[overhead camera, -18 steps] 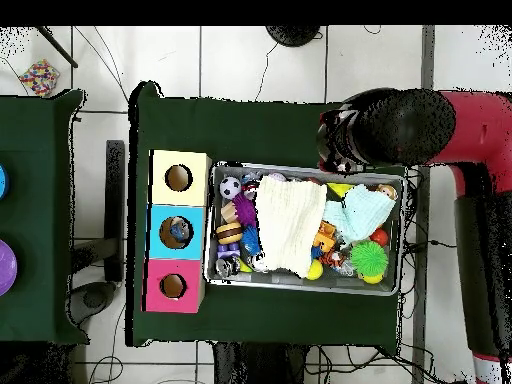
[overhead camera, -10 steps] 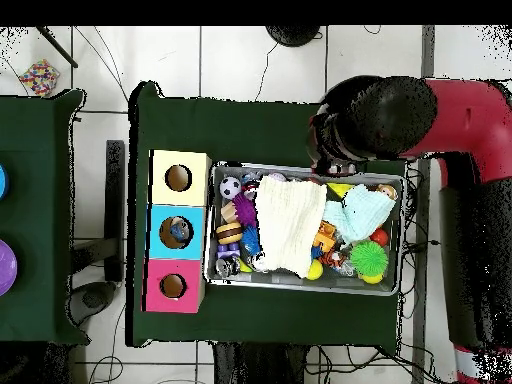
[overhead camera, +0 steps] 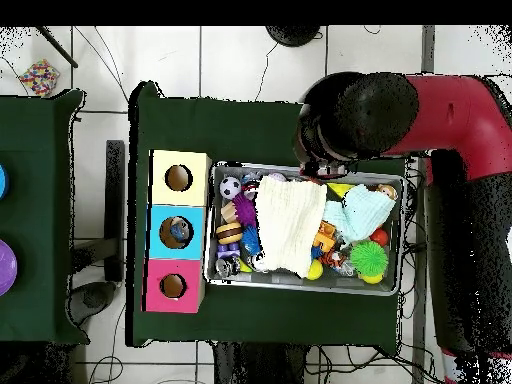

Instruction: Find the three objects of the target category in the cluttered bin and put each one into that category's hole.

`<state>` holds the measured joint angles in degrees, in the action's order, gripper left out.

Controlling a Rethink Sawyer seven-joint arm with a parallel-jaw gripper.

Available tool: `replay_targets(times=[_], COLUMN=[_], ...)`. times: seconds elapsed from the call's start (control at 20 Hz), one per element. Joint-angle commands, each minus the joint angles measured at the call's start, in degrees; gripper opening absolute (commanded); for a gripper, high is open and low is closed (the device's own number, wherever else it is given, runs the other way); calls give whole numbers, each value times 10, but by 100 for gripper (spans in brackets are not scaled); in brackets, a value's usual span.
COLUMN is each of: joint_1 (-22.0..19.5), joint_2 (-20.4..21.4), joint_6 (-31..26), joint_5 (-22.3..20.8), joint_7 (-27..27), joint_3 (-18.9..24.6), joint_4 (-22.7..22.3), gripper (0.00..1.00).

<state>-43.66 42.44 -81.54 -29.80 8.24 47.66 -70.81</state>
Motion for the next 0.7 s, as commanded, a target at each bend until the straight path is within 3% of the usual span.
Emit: replay_targets(times=[0.05, 0.7], joint_1=[1, -6], joint_2=[-2, -5], joint_6=[34, 95], joint_5=[2, 11], joint_7=[110, 95], joint_3=[-55, -57], joint_4=[-49, -70], gripper=[100, 100])
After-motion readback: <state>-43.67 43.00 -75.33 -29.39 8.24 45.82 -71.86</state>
